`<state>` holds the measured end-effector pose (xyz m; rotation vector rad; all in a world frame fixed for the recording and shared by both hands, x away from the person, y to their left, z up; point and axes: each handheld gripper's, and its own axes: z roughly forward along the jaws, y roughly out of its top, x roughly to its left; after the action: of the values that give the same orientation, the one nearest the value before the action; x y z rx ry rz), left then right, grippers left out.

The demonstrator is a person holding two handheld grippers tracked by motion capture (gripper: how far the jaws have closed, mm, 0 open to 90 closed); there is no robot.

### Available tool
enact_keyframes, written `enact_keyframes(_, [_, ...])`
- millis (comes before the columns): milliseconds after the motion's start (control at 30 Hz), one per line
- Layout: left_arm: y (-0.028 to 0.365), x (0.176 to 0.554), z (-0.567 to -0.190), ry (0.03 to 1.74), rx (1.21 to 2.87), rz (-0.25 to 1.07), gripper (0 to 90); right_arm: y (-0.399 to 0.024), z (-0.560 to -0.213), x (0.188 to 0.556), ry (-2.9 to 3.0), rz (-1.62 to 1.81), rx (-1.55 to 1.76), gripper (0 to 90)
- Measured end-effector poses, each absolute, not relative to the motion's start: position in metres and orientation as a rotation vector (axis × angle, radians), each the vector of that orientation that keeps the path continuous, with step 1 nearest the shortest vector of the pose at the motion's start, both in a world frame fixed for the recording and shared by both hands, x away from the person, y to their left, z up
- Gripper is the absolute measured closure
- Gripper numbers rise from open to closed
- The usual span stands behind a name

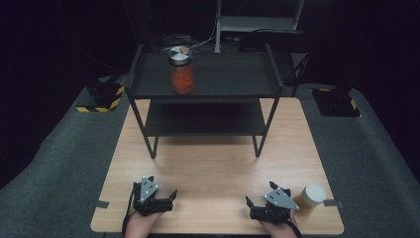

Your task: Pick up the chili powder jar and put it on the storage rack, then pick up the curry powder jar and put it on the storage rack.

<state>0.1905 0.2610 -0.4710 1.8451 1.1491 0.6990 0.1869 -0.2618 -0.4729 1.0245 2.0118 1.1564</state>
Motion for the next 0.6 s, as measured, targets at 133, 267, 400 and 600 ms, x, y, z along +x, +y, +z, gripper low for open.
enact_keyframes(133, [0.2568, 0.1884, -0.4704, 1.146, 1.862, 0.720, 0.5, -0.2621, -0.4730, 0.1870, 2.012, 1.158, 1.024, 0.7])
enact_keyframes(267, [0.2539, 0.1863, -0.4699, 1.134, 1.878, 0.736, 0.5, -0.2611, -0.4725, 0.1871, 2.018, 1.149, 1.016, 0.7])
enact_keyframes(400, [0.2535, 0.1850, -0.4703, 1.138, 1.873, 0.742, 0.7, -0.2602, -0.4725, 0.1880, 2.019, 1.146, 1.011, 0.7])
enact_keyframes(600, [0.2524, 0.1825, -0.4716, 1.118, 1.876, 0.761, 0.7, -0.2611, -0.4731, 0.1879, 2.017, 1.153, 1.006, 0.7])
